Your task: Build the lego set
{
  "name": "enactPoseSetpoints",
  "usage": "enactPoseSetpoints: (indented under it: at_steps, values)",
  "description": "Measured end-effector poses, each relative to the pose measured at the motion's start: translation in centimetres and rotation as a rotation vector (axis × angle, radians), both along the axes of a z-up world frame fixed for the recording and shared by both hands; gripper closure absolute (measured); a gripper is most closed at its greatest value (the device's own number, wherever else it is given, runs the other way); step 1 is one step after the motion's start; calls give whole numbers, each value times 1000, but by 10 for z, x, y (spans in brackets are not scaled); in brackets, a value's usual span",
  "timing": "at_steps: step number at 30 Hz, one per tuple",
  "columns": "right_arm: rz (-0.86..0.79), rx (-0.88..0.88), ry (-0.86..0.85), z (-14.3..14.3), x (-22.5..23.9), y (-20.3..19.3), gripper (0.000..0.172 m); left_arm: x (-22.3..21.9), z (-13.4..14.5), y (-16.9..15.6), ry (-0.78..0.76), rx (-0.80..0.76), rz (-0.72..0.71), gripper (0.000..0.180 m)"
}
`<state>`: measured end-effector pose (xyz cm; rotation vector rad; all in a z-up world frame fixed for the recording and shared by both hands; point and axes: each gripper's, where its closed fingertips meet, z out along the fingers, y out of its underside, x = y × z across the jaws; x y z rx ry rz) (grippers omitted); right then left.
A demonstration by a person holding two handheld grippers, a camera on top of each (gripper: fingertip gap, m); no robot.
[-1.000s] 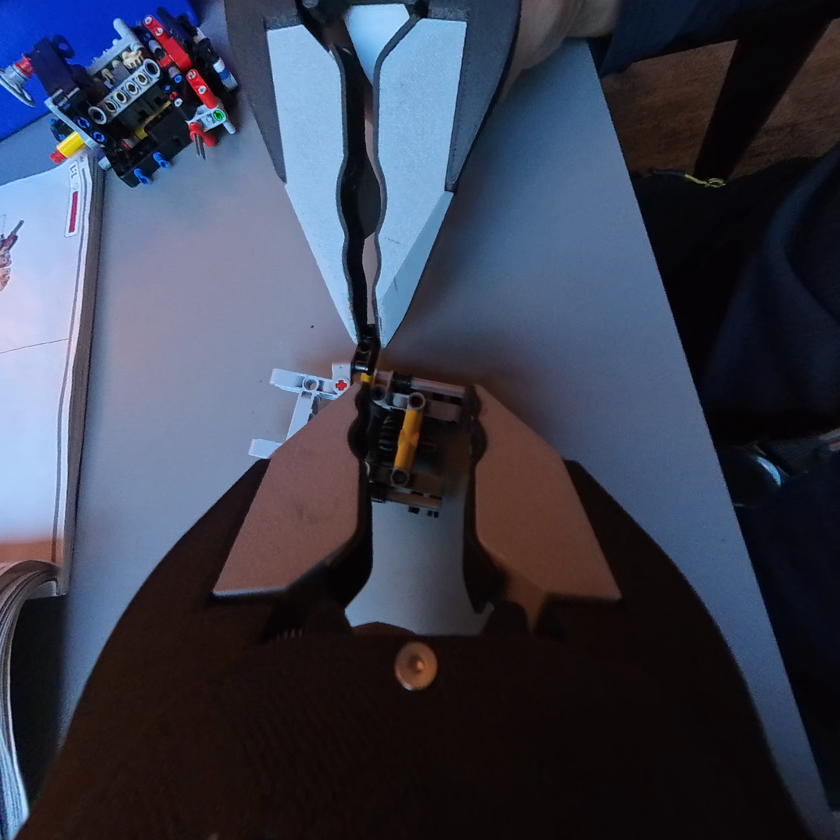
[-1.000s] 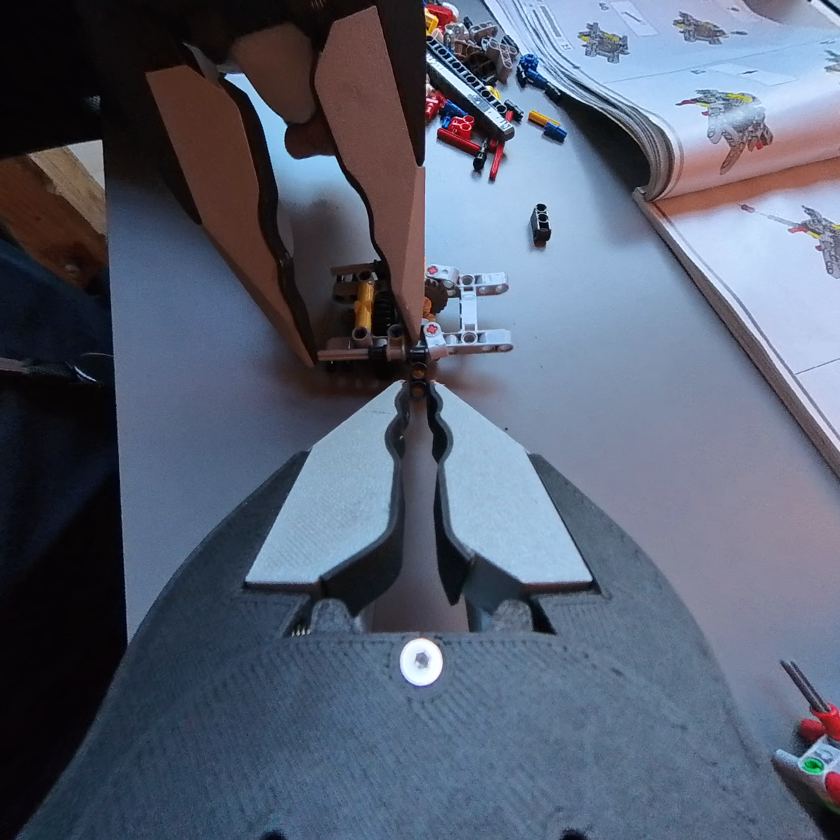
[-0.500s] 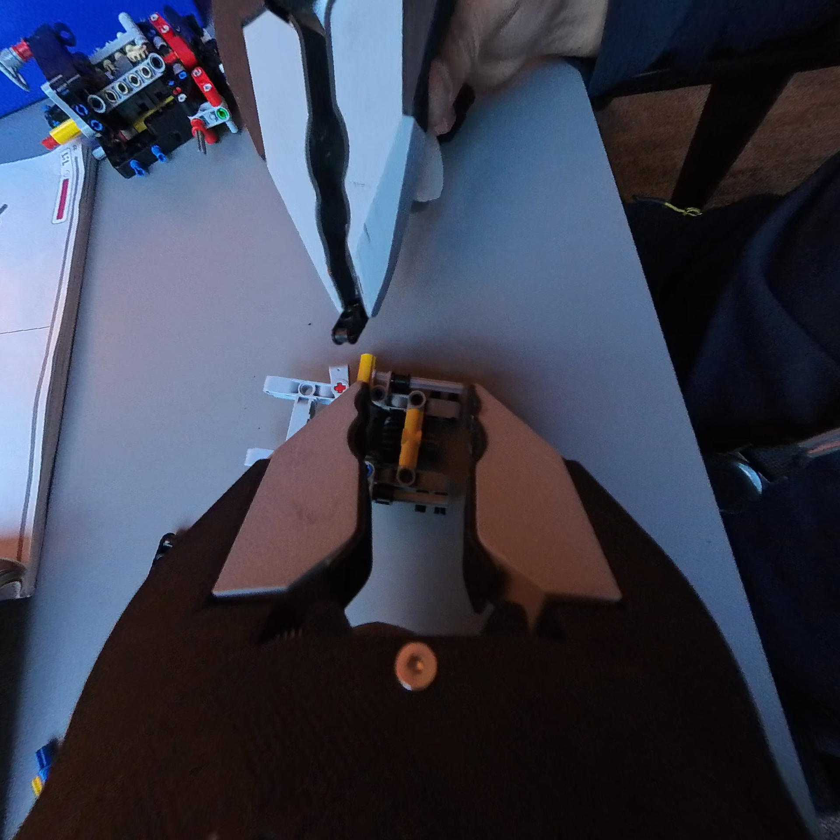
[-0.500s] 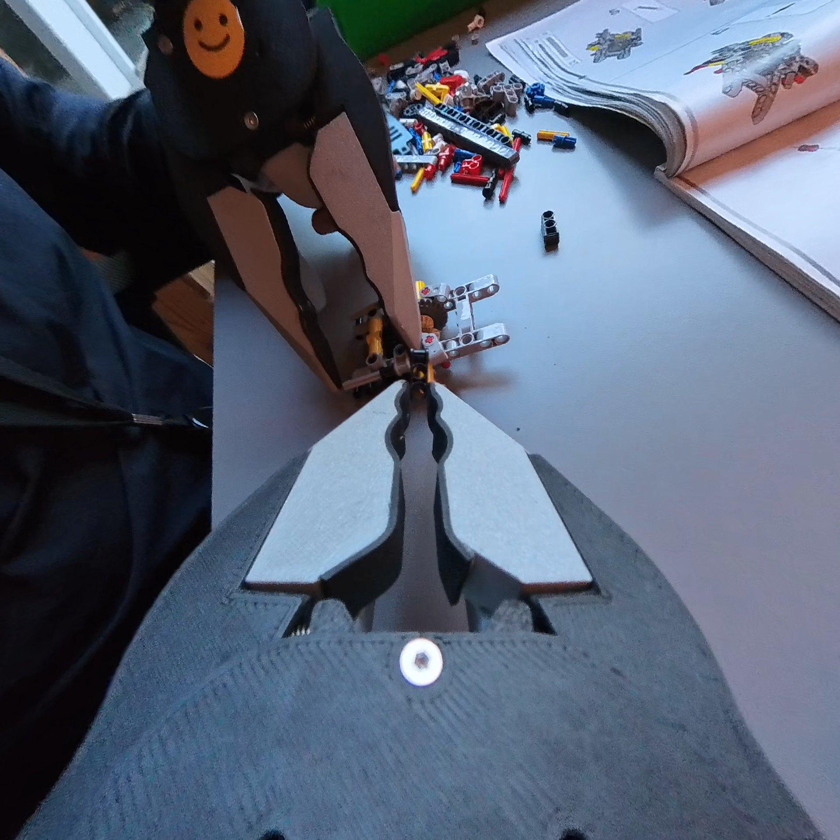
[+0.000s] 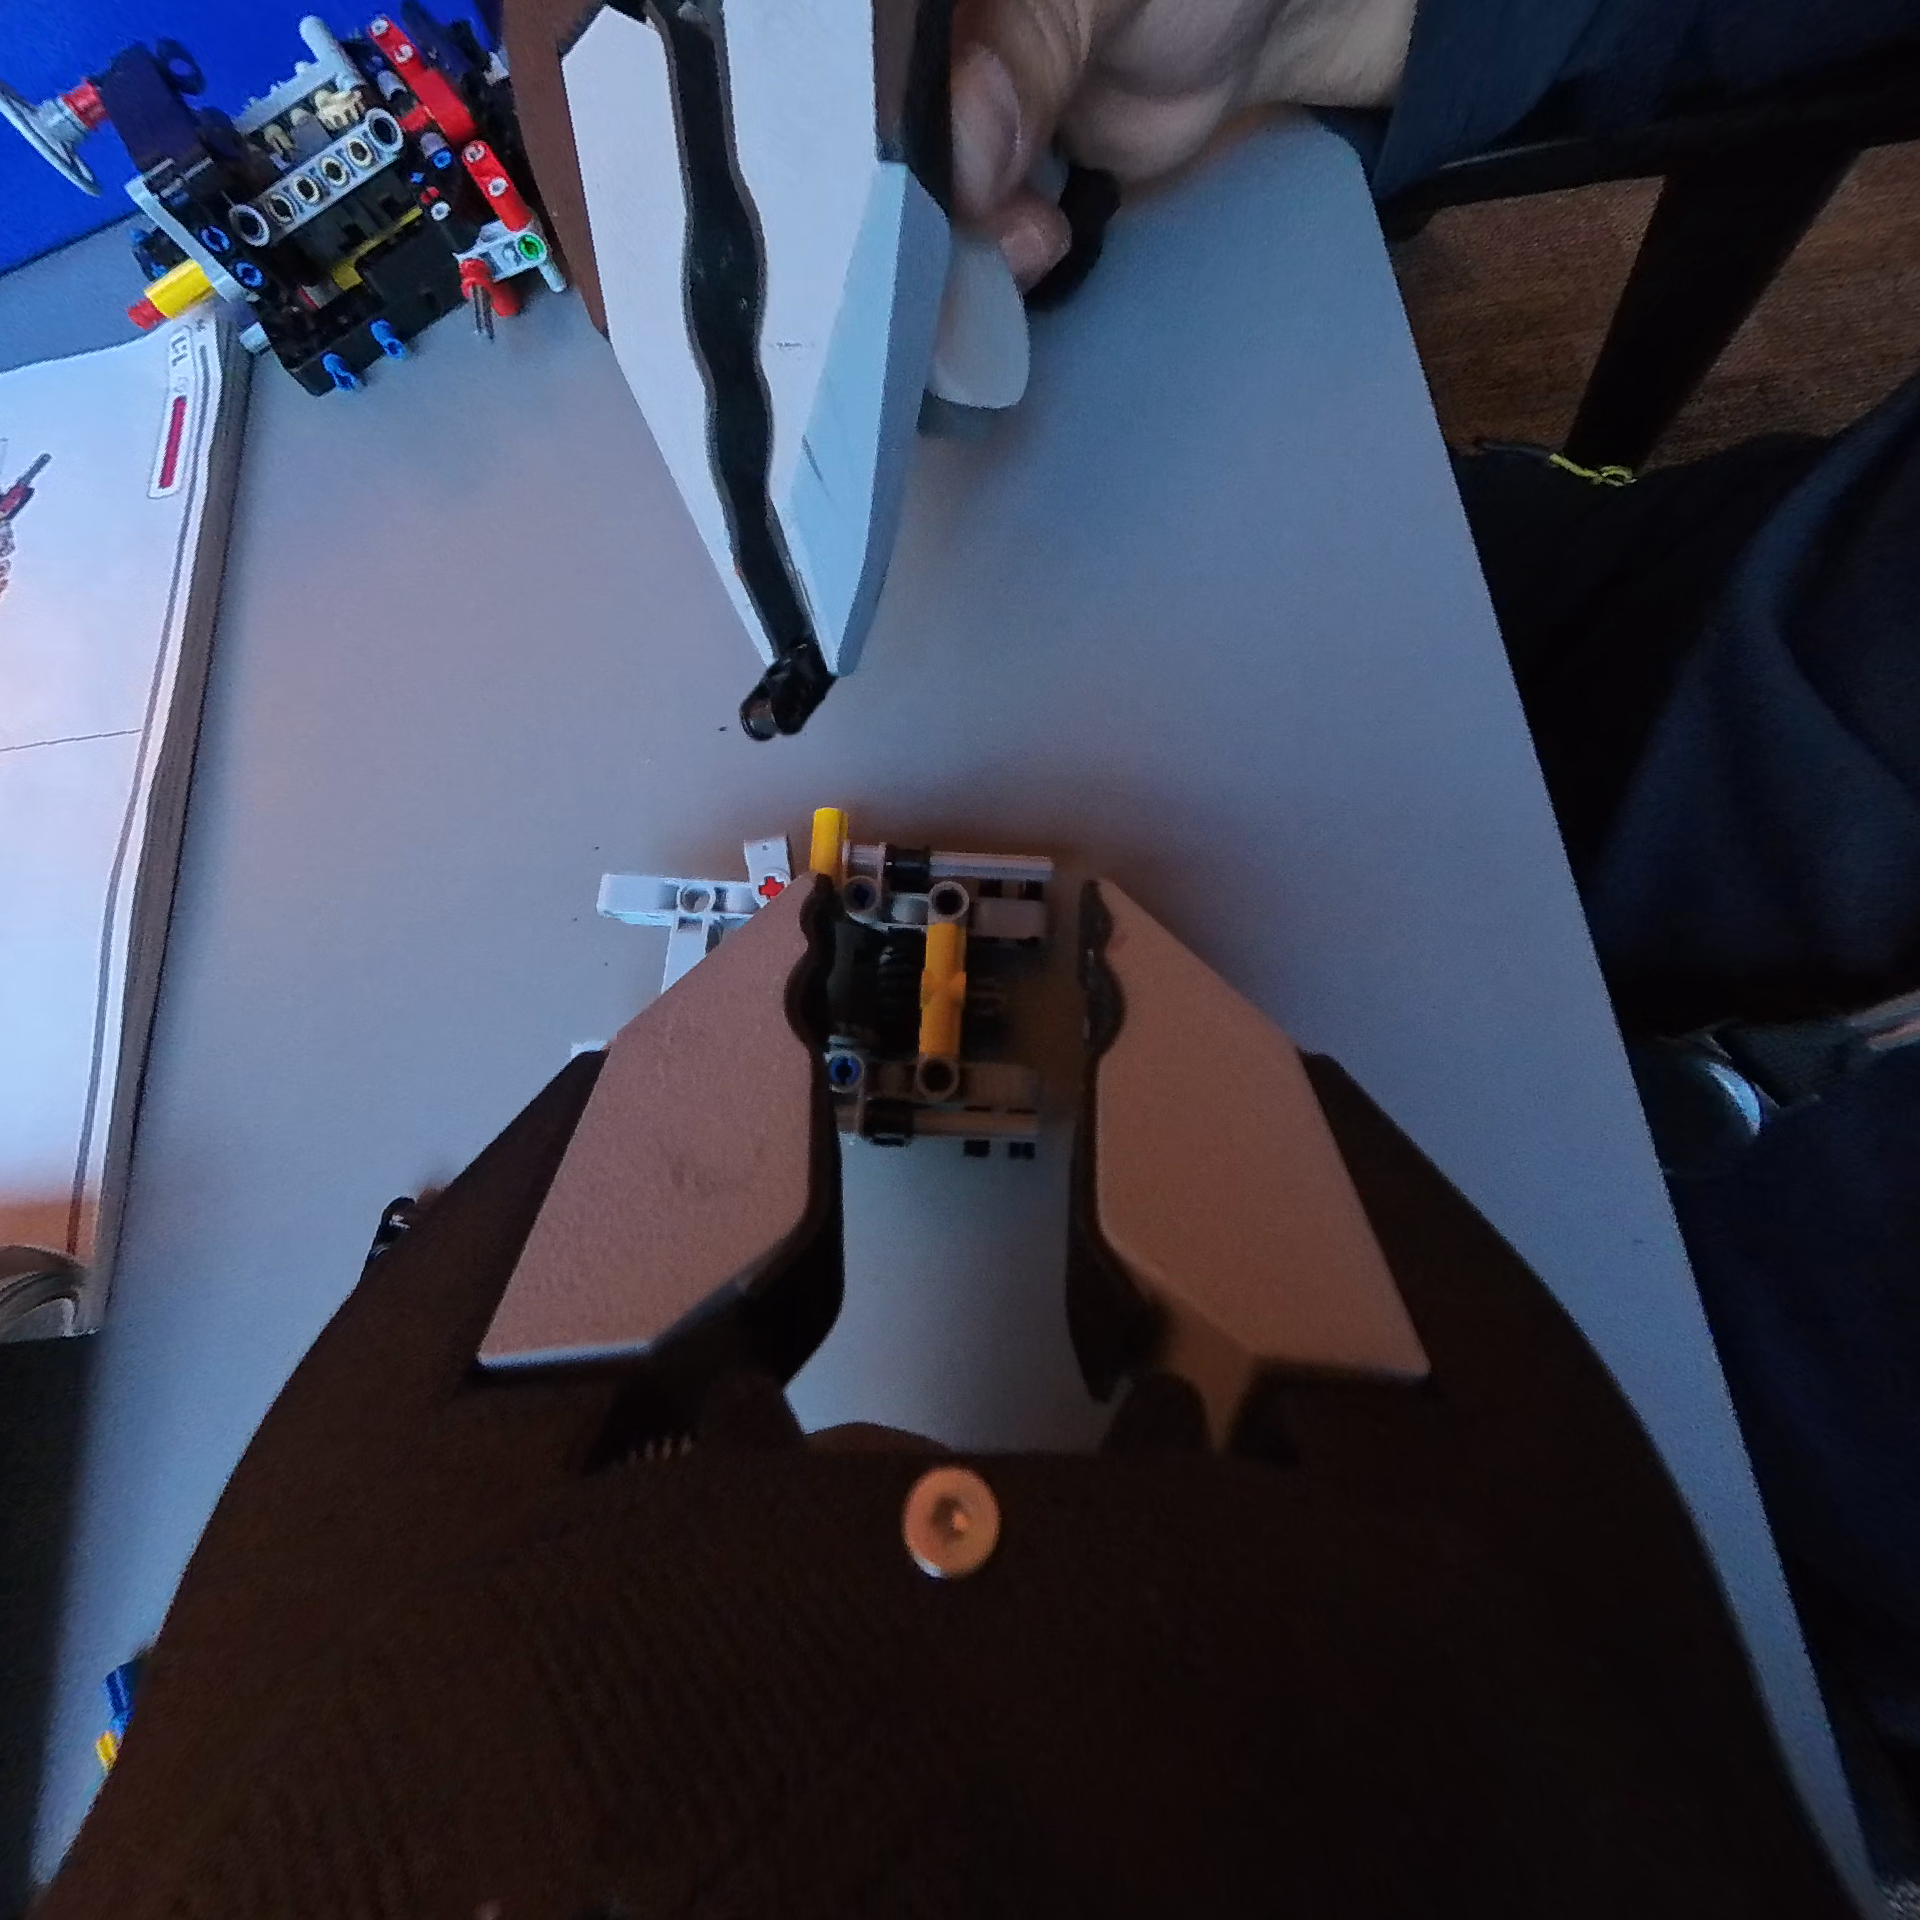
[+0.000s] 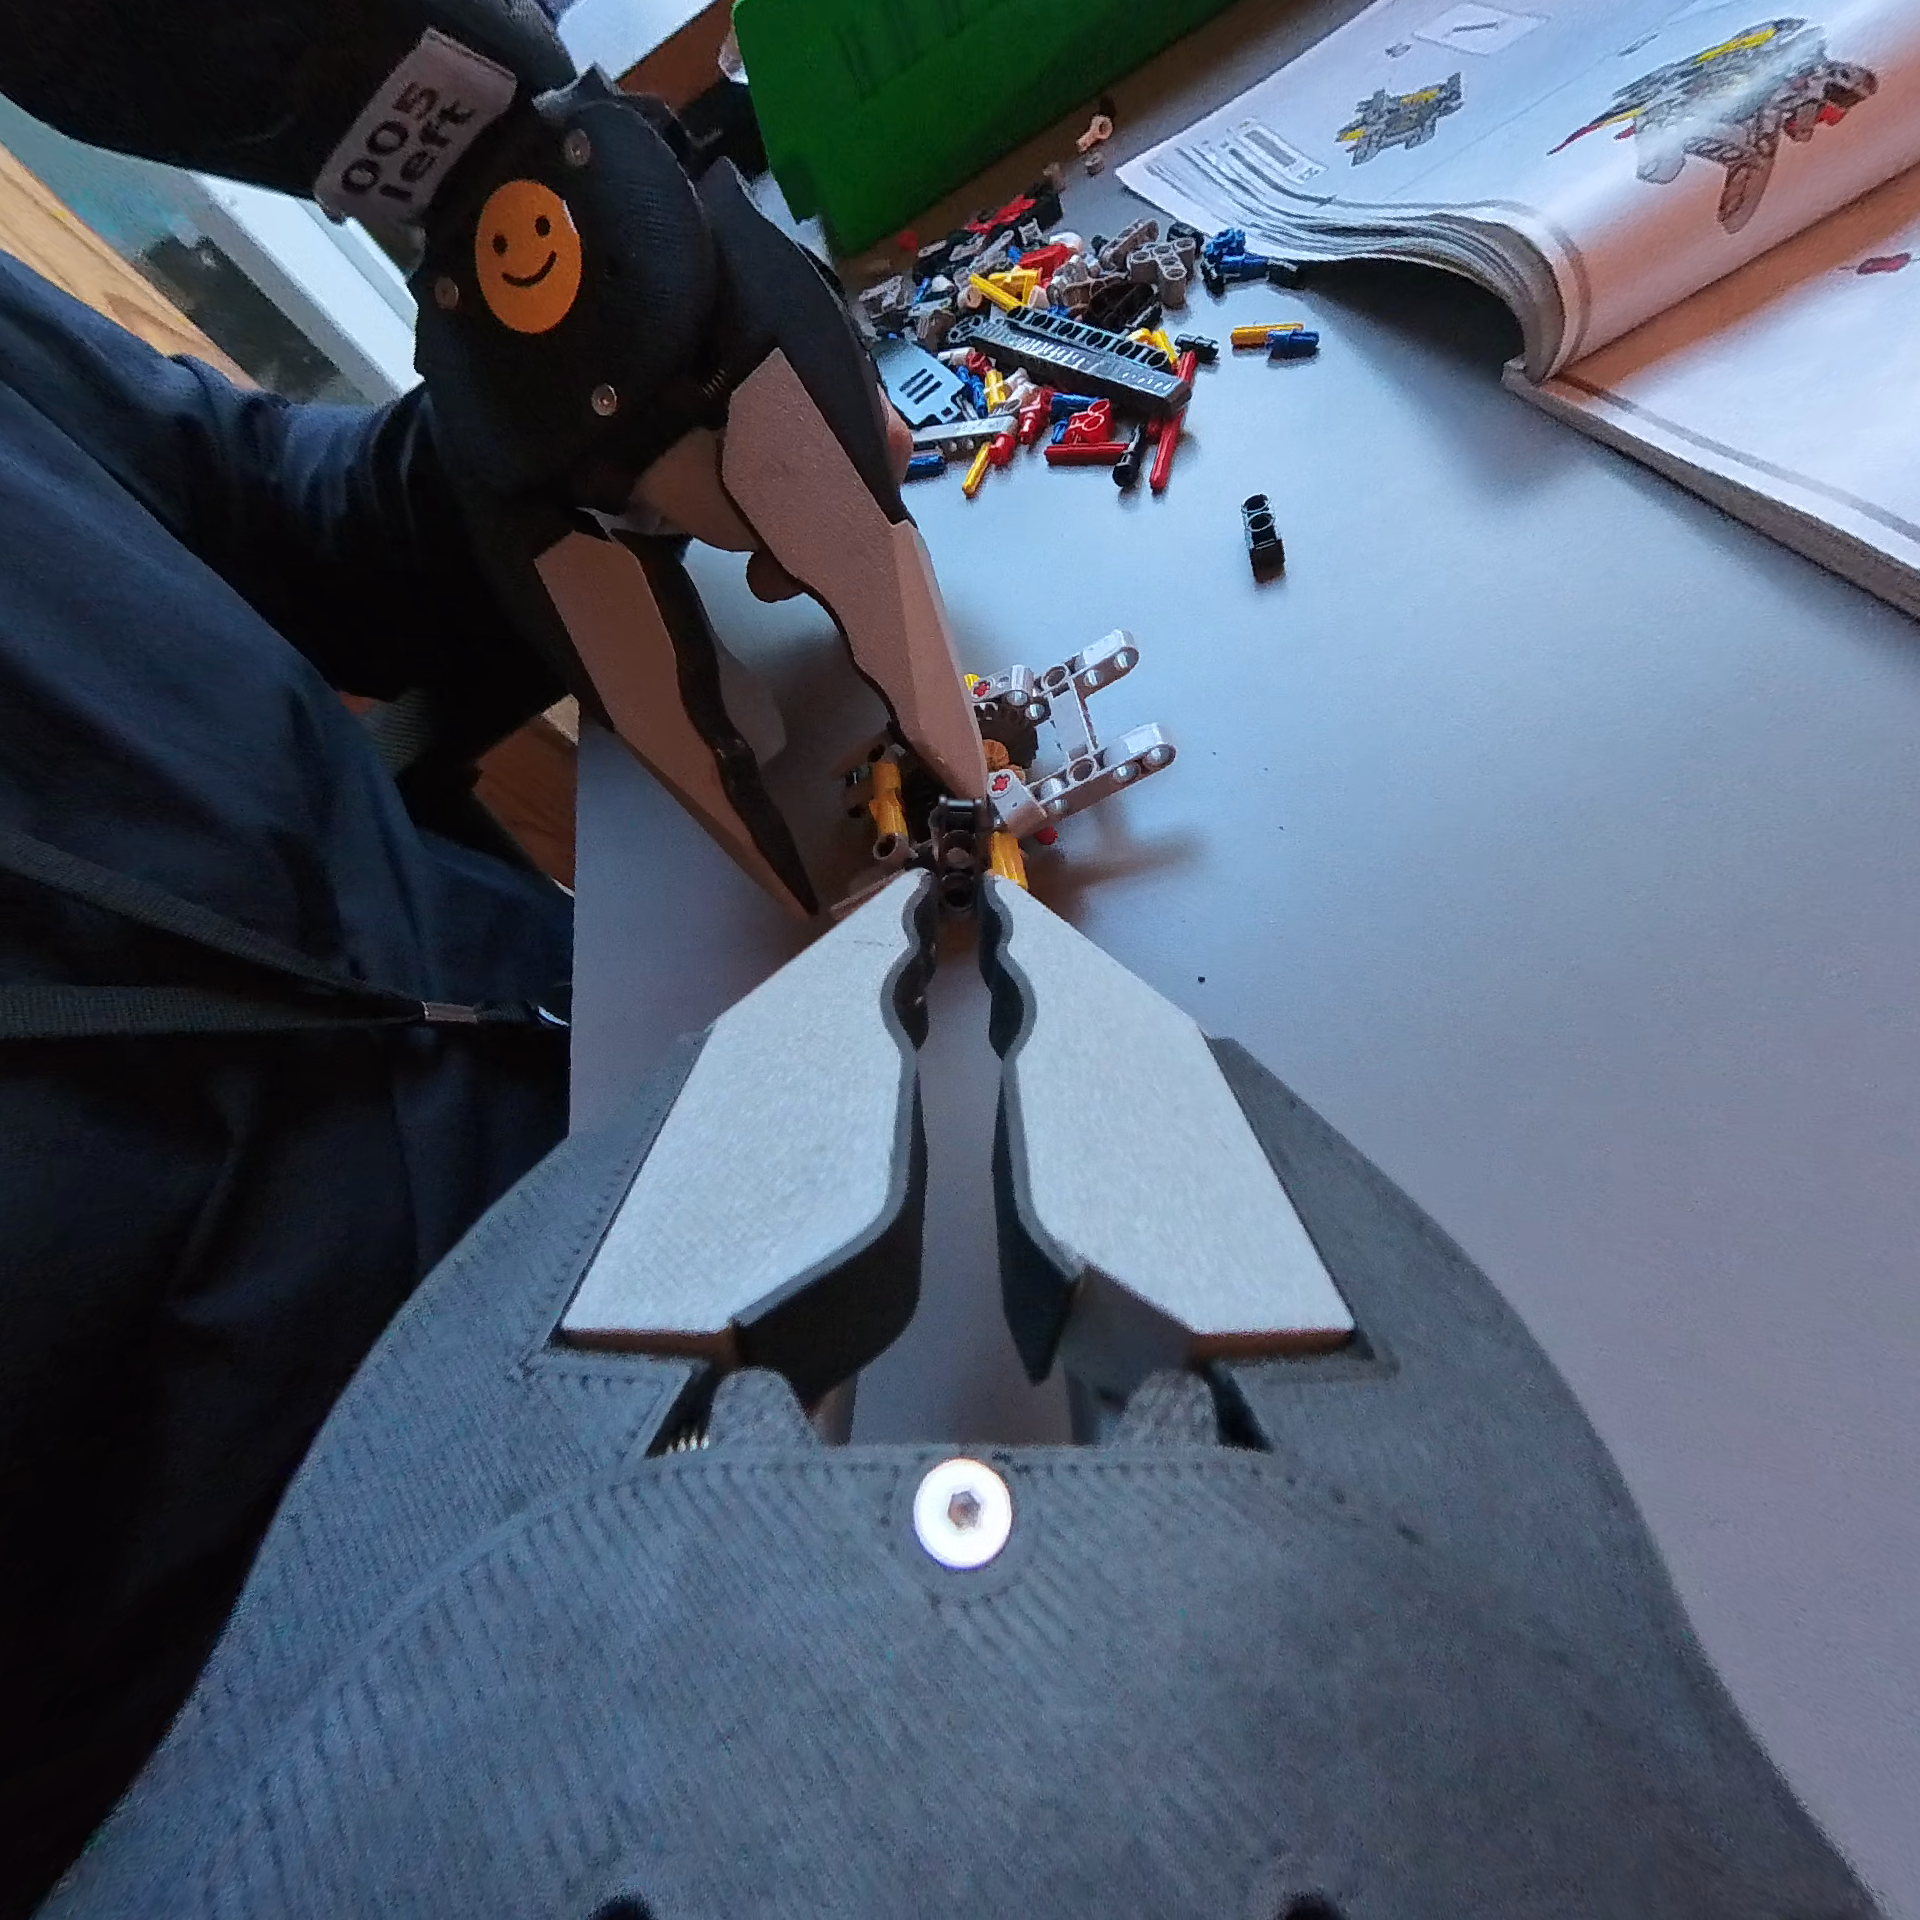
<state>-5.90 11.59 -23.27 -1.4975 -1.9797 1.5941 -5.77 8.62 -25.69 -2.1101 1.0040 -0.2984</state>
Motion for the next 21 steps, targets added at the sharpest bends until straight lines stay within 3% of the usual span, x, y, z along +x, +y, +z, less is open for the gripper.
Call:
enactPoseSetpoints:
  at_steps: [9, 18, 21]
  values:
    - [-28, -44, -4, 2, -1, 4, 168, -2, -1, 1, -12, 0, 7, 136]
    - [-29, 408, 56, -20, -10, 0, 167, -3, -3, 2, 2, 18, 5, 135]
    - [-5, 485, 62, -25, -12, -2, 167, -2, -3, 4, 3, 31, 10, 135]
